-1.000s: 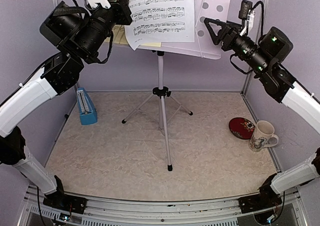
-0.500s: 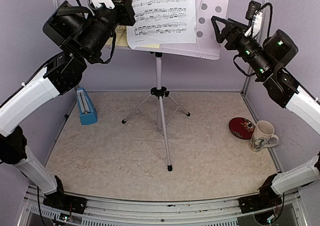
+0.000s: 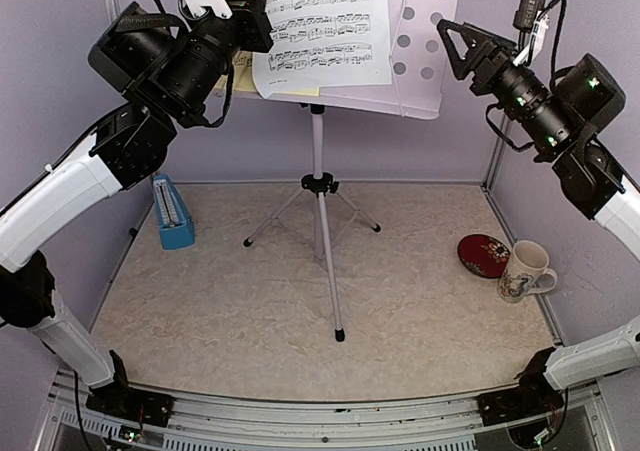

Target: Set up the instrument practice props

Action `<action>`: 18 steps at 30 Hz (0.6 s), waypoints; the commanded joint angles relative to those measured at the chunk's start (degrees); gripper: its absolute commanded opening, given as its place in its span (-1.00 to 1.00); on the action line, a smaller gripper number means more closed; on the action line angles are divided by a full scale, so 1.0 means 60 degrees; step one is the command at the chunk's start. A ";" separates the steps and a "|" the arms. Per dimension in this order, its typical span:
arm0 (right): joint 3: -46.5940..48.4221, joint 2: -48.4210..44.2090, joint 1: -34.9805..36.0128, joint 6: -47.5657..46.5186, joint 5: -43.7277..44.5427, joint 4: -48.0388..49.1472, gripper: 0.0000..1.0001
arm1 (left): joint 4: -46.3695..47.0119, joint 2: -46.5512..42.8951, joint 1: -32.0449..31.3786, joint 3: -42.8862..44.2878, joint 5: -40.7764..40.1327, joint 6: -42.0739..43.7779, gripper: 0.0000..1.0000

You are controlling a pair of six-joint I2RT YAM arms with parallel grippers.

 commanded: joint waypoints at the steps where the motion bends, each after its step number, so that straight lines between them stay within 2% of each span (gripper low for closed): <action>1: 0.0248 0.0166 0.0649 0.0404 0.0018 0.0043 0.26 | 0.0116 0.0102 -0.0006 0.0261 0.0011 0.0083 -1.00; 18: 0.1292 0.1726 0.0849 0.0930 0.0577 0.0273 0.04 | 0.0138 0.0191 -0.0021 0.0334 0.0099 0.0101 -1.00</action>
